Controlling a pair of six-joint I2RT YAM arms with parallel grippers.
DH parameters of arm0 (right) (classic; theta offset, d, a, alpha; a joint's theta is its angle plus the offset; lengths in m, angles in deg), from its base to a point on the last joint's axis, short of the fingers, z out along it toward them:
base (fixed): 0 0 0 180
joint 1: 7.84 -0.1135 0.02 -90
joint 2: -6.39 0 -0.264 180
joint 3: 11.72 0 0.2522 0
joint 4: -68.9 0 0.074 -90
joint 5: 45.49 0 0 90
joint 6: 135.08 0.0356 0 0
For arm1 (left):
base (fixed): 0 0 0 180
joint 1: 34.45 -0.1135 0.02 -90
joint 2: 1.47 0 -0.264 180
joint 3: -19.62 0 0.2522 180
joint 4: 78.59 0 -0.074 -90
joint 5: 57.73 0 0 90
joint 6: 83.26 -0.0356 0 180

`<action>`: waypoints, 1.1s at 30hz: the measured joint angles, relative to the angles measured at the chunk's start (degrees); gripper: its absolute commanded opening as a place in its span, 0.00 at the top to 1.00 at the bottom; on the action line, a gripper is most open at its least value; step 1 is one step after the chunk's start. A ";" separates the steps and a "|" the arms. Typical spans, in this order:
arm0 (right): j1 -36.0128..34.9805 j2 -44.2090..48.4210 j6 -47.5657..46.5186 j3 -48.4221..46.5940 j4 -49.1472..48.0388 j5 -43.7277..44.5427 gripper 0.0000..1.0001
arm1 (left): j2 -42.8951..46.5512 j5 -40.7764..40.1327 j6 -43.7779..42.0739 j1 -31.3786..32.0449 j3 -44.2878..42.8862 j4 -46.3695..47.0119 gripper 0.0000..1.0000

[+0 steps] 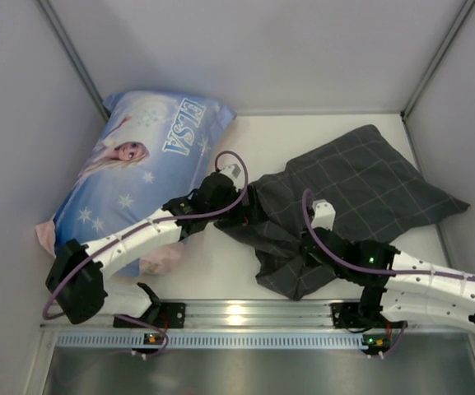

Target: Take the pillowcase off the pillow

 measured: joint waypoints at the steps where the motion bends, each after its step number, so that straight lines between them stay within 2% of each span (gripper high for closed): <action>1: 0.00 0.72 0.35 0.07 0.26 -0.13 1.00 | -1.03 -0.13 -0.22 0.13 -0.57 0.07 0.01; 7: 0.00 2.71 1.29 0.42 1.01 -0.39 1.00 | -7.91 -0.13 -1.01 1.81 -3.19 0.37 0.01; 8: 0.00 2.84 1.33 0.44 1.22 -0.39 1.00 | -8.59 -0.11 -1.05 2.19 -3.28 0.59 0.02; 9: 0.00 2.93 1.36 0.44 1.22 -0.39 1.00 | -9.31 -0.11 -1.09 2.54 -3.30 0.85 0.09; 11: 0.00 3.06 1.36 0.44 1.27 -0.44 1.00 | -10.67 -0.11 -1.27 3.06 -3.48 1.14 0.27; 12: 0.00 3.10 1.36 0.44 1.29 -0.44 1.00 | -11.41 -0.28 -1.49 3.15 -3.74 1.16 0.62; 14: 0.00 3.15 1.40 0.44 1.57 -0.46 1.00 | -13.14 -0.76 -2.40 2.91 -5.31 0.74 0.98; 23: 0.11 5.70 4.48 0.46 2.75 -0.28 1.00 | -18.78 -5.18 -7.80 -0.46 -25.38 -6.34 1.00; 27: 0.11 5.92 6.75 0.46 3.52 -0.33 1.00 | -20.70 -9.49 -9.84 -0.74 -31.39 -9.35 1.00; 33: 0.11 3.21 8.41 0.46 6.60 -0.59 1.00 | -32.98 -12.81 -13.07 -4.42 -41.94 -10.51 1.00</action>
